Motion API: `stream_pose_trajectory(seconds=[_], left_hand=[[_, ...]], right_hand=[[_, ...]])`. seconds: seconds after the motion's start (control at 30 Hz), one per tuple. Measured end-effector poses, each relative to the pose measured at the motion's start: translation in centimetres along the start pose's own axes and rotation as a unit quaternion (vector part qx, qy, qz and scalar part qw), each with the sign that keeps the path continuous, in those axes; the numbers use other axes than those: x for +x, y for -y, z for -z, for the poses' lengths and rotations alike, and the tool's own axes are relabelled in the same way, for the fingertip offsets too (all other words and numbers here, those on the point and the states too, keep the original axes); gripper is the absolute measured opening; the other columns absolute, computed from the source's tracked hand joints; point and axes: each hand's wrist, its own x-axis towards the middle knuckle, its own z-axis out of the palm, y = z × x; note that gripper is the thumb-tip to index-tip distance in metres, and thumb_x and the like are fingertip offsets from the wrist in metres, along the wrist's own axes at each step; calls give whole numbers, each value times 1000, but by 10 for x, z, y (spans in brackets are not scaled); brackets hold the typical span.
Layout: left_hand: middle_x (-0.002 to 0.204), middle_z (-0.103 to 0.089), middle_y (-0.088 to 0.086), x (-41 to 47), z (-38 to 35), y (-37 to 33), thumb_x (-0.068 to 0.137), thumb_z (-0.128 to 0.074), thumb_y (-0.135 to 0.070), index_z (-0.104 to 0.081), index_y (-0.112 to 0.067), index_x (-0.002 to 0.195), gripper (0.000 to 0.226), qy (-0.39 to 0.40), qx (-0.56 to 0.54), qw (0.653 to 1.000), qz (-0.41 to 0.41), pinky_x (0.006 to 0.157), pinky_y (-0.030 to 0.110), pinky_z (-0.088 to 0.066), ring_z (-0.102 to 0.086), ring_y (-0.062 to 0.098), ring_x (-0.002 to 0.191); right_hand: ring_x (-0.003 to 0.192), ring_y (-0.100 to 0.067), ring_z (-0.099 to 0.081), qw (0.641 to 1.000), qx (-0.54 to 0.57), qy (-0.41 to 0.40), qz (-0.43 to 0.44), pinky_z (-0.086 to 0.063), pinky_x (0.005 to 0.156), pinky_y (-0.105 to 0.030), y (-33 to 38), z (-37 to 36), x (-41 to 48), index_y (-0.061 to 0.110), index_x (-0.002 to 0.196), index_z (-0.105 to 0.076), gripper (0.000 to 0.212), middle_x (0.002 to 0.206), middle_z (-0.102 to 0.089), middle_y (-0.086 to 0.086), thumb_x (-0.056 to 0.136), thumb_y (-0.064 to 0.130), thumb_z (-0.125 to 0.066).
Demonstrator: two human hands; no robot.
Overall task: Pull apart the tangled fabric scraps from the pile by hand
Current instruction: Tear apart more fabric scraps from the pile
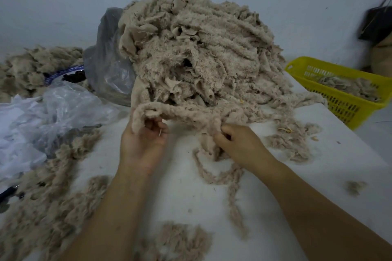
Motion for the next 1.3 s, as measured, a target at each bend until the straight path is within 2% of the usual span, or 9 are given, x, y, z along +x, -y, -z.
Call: stream_pose_trajectory(seconds=[0.1, 0.23, 0.37, 0.67, 0.83, 0.97, 1.13, 1.2, 1.3], left_hand=[[71, -63, -3, -1, -1, 5, 90, -54, -23, -67, -17, 76, 20, 6, 19, 1000, 16, 59, 20, -47, -58, 9, 62], [77, -69, 1, -9, -9, 23, 104, -43, -30, -76, -13, 74, 48, 64, 61, 994, 66, 62, 21, -53, -65, 10, 67], [107, -73, 9, -19, -16, 32, 98, -44, -45, -78, -12, 103, 47, 132, 165, 970, 119, 83, 33, -58, -70, 20, 100], [103, -71, 8, -17, -16, 30, 95, -53, -46, -77, -13, 102, 41, 94, 218, 970, 57, 86, 31, -53, -65, 20, 96], [104, -76, 3, -19, -15, 21, 100, -47, -35, -81, -16, 97, 39, 136, 125, 982, 49, 81, 27, -58, -72, 14, 99], [97, -76, 0, -19, -14, 18, 94, -47, -33, -82, -19, 86, 38, 129, 67, 989, 36, 66, 26, -59, -74, 13, 86], [118, -73, 4, -15, -11, 10, 97, -45, -38, -81, -22, 99, 40, 135, 40, 990, 29, 89, 41, -58, -72, 21, 104], [103, -76, -1, -15, -12, 9, 102, -42, -31, -82, -26, 90, 41, 138, 50, 989, 25, 94, 39, -56, -72, 13, 92], [61, -64, -5, -19, -17, 16, 100, -47, -17, -65, -19, 73, 32, 115, 104, 987, 38, 60, 24, -57, -63, 7, 56]], right_hand=[[60, -9, -45, 998, 8, -47, 27, -41, 61, -33, 7, 1, -2, 19, 66, -46, 59, 68, -46, 6, 94, 68, -30], [78, 0, -49, 987, -2, -130, 98, -43, 69, -23, 18, -5, -1, 26, 113, -60, 26, 114, -52, 12, 99, 45, -49], [105, -11, -54, 982, -21, -100, 160, -54, 71, -38, 27, -14, -3, 18, 144, -46, 53, 146, -44, 2, 92, 31, -52], [71, -11, -55, 956, -44, -189, 220, -49, 53, -30, 23, -12, -3, 9, 95, -70, 28, 105, -61, -2, 99, 31, -53], [99, -15, -55, 991, -108, -61, 42, -50, 72, -33, 6, -17, 3, 23, 130, -53, 42, 132, -46, 4, 96, 47, -55], [100, -20, -57, 989, -140, -44, -8, -45, 70, -33, 0, -15, 4, 18, 115, -58, 24, 113, -54, 1, 96, 32, -55], [98, -20, -48, 992, -65, -94, -49, -32, 71, -30, -7, -3, 7, 13, 112, -61, 24, 100, -46, 4, 88, 12, -59], [105, -22, -42, 987, -55, -146, -22, -27, 75, -26, -5, 1, 6, 9, 111, -62, 25, 104, -48, 3, 87, 12, -57], [109, -17, -35, 981, -54, -182, 32, -23, 82, -20, 5, 3, 3, 8, 113, -65, 34, 112, -58, 1, 80, 12, -57]])
